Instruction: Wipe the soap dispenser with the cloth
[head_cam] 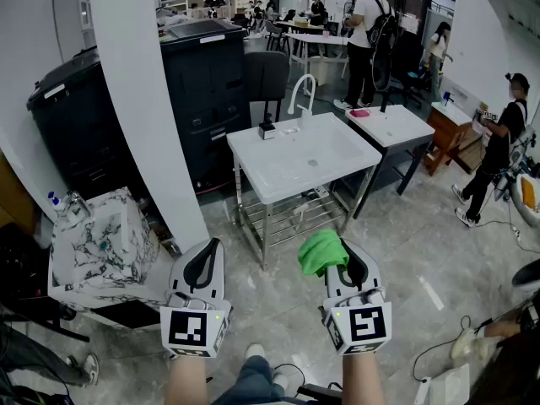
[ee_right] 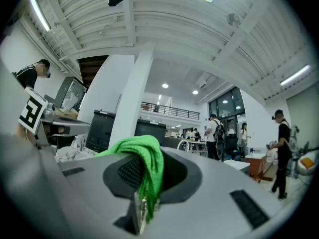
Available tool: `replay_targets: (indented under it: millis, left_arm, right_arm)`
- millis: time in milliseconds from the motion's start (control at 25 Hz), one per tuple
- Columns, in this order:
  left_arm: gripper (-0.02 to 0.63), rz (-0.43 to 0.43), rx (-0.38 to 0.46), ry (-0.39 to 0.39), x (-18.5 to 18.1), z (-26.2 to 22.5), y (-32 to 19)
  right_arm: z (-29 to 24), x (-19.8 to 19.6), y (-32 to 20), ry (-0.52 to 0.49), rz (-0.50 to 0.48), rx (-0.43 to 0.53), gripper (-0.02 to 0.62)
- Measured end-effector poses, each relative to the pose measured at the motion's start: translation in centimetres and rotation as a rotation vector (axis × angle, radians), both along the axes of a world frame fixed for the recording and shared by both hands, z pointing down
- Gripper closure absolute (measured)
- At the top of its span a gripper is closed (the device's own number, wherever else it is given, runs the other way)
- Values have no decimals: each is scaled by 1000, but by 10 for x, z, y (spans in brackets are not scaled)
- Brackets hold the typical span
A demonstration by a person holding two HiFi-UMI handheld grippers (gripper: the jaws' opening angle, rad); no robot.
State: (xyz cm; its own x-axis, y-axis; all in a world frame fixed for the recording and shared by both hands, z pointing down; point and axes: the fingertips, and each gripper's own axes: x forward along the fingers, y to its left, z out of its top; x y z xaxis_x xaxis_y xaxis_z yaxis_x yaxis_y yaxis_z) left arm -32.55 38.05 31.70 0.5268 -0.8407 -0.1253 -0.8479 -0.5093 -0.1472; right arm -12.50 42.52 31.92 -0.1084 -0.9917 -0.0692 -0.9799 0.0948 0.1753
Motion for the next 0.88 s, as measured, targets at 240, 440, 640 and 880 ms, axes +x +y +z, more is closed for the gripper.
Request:
replay_targets:
  millis: [240, 440, 640, 880]
  left_arm:
    - [590, 20, 10, -2, -11, 2, 5]
    - [590, 17, -9, 32, -14, 12, -14]
    - [591, 34, -13, 42, -13, 16, -66]
    - [590, 44, -12, 56, -18, 12, -165]
  right_arm:
    - [9, -13, 8, 3, 12, -2, 532]
    - [18, -14, -3, 27, 17, -27, 532]
    - [19, -6, -51, 8, 55, -29, 532]
    - [15, -8, -146, 12, 72, -34, 531]
